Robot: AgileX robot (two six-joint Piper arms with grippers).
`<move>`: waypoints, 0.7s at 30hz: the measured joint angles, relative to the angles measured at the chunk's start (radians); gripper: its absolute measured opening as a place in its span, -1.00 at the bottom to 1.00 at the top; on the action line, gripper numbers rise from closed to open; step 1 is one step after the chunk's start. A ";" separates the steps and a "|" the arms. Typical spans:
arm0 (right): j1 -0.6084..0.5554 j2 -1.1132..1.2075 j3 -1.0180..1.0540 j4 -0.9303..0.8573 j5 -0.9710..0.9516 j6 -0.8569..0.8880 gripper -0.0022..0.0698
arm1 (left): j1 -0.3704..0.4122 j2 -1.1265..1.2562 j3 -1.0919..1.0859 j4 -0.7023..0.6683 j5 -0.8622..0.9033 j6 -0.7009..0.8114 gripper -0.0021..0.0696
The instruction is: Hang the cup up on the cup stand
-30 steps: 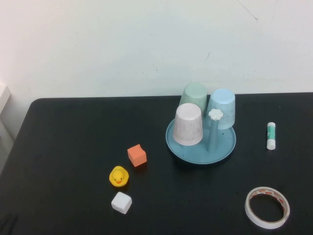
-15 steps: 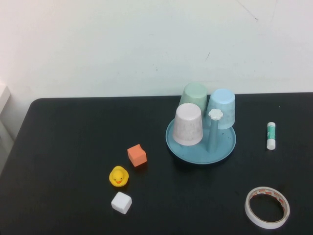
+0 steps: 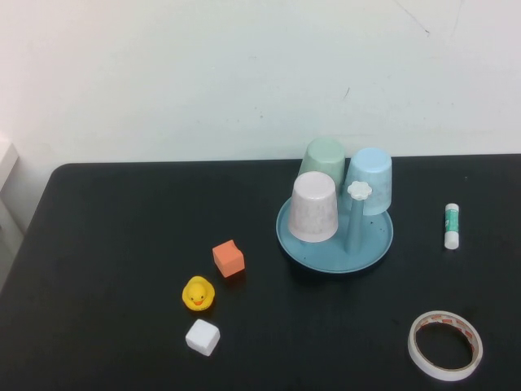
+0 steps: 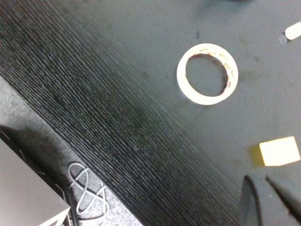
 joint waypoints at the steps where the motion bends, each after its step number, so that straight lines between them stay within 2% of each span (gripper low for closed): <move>1: 0.000 0.000 0.000 0.000 0.000 0.000 -0.94 | 0.002 0.000 0.000 -0.019 0.000 0.025 -0.94; 10: 0.000 0.000 0.000 0.002 0.000 0.000 -0.94 | 0.062 0.000 0.000 -0.083 0.000 0.073 -0.94; 21: 0.000 0.000 0.000 0.002 0.000 0.000 -0.94 | 0.059 0.000 0.000 -0.089 0.000 0.114 -0.94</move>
